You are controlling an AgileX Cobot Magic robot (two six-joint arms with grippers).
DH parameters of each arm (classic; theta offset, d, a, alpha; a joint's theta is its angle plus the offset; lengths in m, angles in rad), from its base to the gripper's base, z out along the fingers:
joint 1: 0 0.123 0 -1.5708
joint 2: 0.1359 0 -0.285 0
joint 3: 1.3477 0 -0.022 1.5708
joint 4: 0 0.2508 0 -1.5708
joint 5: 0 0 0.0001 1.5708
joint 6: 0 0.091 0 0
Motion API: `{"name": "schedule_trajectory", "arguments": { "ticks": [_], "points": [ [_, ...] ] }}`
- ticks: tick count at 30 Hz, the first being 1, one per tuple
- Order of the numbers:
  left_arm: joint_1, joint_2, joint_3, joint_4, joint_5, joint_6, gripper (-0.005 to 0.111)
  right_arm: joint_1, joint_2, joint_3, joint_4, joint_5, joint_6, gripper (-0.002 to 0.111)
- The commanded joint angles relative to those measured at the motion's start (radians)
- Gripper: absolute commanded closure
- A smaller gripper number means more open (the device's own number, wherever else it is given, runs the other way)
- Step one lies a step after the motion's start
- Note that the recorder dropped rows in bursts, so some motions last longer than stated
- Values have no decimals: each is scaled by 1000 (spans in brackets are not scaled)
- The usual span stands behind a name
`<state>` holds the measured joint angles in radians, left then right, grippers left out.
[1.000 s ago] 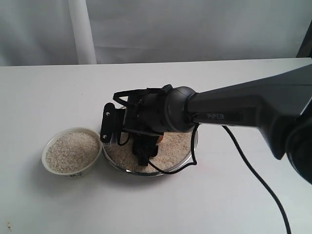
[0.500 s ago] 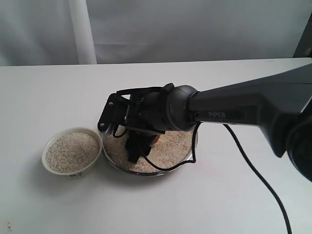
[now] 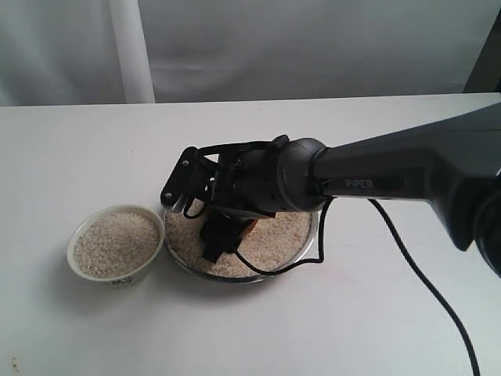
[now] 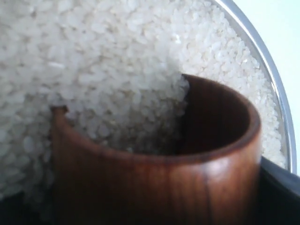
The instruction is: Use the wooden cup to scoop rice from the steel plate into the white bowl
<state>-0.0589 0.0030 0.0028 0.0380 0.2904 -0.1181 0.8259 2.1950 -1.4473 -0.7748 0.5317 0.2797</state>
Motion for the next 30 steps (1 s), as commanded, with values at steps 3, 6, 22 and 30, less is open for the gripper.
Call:
{"name": "schedule_trajectory", "arguments": {
  "ticks": [3,6,22,30],
  "points": [
    [-4,-3,-3,-7,-5,-4,107,-9,-49,44,4,-80,50,108],
    [-4,-3,-3,-7,-5,-4,107,-15,-70,70,1,-112,56,108],
    [-4,-3,-3,-7,-5,-4,107,-189,-183,317,8,-796,-15,108],
    [-4,-3,-3,-7,-5,-6,107,-185,-187,321,15,-812,-161,108]
  ]
}}
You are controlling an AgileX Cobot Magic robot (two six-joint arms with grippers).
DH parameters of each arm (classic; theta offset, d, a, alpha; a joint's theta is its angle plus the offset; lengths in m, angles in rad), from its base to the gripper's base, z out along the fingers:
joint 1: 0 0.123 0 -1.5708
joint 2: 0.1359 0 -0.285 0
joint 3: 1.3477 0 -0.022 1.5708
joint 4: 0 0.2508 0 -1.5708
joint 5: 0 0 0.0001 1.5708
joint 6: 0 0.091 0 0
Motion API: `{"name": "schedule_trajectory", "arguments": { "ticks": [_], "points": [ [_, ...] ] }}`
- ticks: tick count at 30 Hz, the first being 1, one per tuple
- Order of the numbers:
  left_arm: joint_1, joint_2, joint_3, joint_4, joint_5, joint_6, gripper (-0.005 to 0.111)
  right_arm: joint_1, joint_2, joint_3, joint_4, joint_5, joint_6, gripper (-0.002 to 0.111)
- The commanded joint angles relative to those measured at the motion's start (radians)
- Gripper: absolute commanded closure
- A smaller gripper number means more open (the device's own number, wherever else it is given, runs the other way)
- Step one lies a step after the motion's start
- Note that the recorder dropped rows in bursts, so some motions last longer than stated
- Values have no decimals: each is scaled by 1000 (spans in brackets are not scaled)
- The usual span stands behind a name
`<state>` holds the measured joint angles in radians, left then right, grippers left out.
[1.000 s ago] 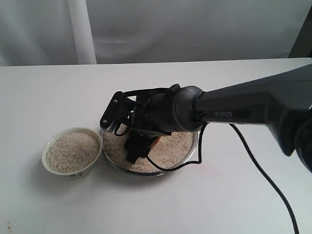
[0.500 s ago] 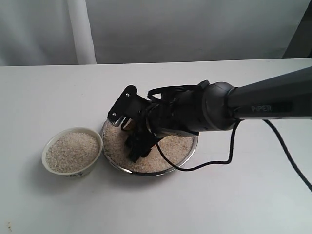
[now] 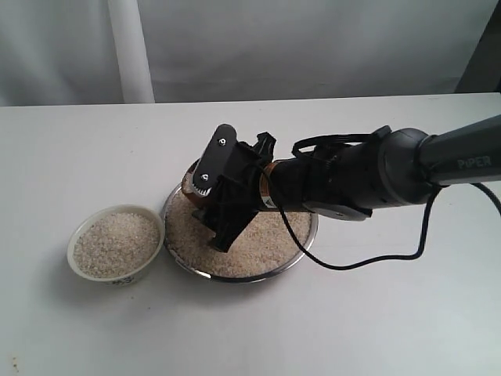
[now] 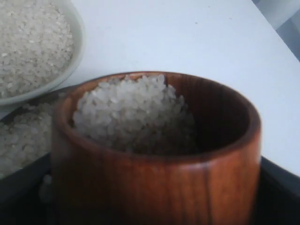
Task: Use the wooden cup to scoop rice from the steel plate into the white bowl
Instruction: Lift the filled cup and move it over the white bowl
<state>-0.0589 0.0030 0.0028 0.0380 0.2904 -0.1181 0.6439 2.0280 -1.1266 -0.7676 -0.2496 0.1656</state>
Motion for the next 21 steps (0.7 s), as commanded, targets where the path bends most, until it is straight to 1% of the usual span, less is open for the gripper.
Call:
{"name": "schedule_trajectory", "arguments": {
  "ticks": [1,7,9,12,13,16,18,21],
  "points": [
    [-4,-3,-3,-7,-5,-6,107,-3,-23,1,8,-31,-59,108],
    [-4,-3,-3,-7,-5,-6,107,29,-55,1,32,-15,-128,108],
    [-4,-3,-3,-7,-5,-6,107,48,-70,-16,32,17,-140,108],
    [-4,-3,-3,-7,-5,-6,107,100,-77,-92,32,173,-147,108],
    [-4,-3,-3,-7,-5,-6,107,118,-77,-130,32,250,-155,108],
    [-4,-3,-3,-7,-5,-6,107,173,-65,-235,26,429,-227,108],
    [-4,-3,-3,-7,-5,-6,107,208,-56,-293,4,508,-280,108],
    [-4,-3,-3,-7,-5,-6,107,257,-37,-355,-11,579,-330,108]
  ]
}}
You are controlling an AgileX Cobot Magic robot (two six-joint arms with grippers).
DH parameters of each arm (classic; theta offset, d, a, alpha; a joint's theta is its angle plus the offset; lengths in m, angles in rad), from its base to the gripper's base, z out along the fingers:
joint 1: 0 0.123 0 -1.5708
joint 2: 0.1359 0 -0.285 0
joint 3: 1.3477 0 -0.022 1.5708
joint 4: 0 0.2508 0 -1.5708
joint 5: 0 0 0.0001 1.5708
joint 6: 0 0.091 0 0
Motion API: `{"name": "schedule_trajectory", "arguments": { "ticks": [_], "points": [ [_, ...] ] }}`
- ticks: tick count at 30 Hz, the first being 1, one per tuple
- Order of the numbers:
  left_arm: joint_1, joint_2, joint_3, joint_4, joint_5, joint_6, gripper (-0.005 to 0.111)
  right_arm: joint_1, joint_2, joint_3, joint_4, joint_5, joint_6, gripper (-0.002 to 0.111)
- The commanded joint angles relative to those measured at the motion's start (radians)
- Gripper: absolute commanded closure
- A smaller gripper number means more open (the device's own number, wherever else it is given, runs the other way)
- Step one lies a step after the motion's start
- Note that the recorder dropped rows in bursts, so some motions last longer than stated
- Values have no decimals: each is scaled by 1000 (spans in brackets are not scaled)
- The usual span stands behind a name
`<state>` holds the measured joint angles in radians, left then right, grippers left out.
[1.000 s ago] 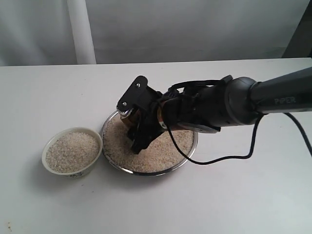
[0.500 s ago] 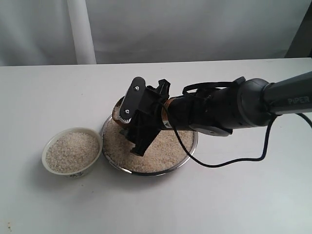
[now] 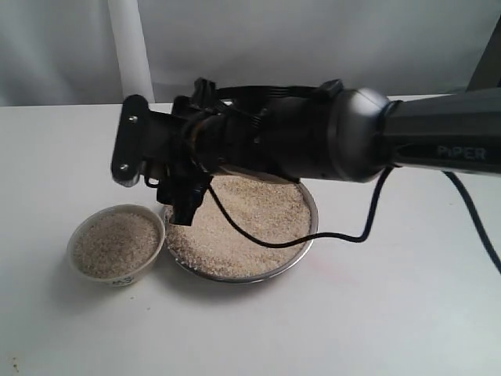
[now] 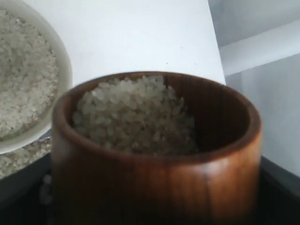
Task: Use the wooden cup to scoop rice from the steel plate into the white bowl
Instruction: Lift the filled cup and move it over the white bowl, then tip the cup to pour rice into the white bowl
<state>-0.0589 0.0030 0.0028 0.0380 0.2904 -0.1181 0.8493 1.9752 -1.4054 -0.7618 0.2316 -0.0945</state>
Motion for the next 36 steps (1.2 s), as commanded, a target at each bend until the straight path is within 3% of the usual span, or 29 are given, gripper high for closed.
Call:
{"name": "schedule_trajectory", "arguments": {
  "ticks": [1,16,36],
  "points": [
    [-4,-3,-3,-7,-5,-6,107,66,25,-100,-20,123,-88,108],
    [-4,-3,-3,-7,-5,-3,107,177,204,-231,-208,392,-219,108],
    [-4,-3,-3,-5,-5,-5,107,234,253,-238,-511,437,-220,108]
  ]
}}
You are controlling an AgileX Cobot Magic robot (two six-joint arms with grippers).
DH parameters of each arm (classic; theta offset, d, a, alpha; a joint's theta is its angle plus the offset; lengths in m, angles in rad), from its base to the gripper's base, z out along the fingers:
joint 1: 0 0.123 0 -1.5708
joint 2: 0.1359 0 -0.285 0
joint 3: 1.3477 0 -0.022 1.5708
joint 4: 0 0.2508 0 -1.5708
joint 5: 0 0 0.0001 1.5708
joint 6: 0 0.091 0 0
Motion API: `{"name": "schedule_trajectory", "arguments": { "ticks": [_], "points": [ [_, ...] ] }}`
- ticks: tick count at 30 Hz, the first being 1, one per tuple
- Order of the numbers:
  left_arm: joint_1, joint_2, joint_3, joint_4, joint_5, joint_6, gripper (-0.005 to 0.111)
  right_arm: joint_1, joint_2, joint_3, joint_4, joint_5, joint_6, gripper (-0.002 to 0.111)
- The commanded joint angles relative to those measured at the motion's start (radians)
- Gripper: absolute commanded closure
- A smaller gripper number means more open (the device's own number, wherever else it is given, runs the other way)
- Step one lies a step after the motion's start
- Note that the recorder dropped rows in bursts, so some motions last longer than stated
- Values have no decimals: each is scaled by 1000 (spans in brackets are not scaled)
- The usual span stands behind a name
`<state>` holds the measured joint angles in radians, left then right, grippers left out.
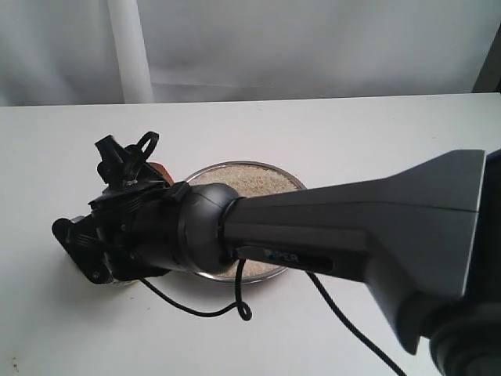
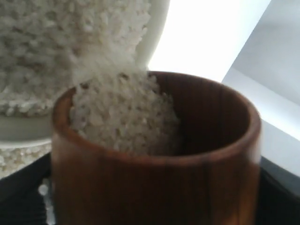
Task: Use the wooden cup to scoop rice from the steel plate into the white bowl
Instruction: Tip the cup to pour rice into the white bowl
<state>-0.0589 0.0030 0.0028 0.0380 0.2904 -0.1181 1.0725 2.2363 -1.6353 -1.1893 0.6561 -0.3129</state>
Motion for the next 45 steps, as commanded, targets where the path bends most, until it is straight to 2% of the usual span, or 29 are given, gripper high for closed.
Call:
{"name": "schedule_trajectory", "arguments": {
  "ticks": [1,22,29,45],
  "points": [
    [-4,-3,-3,-5,-5,-5,107,12,-8,-8,-102,14,-2,108],
    [-4,-3,-3,-5,-5,-3,107,34,-7,-8,-276,18,-2,108],
    [-4,-3,-3,-5,-5,-3,107,44,5,-8,-376,78,-2,108],
    [-4,-3,-3,-5,-5,-6,107,48,5,-8,-402,91,-2,108]
  ]
}}
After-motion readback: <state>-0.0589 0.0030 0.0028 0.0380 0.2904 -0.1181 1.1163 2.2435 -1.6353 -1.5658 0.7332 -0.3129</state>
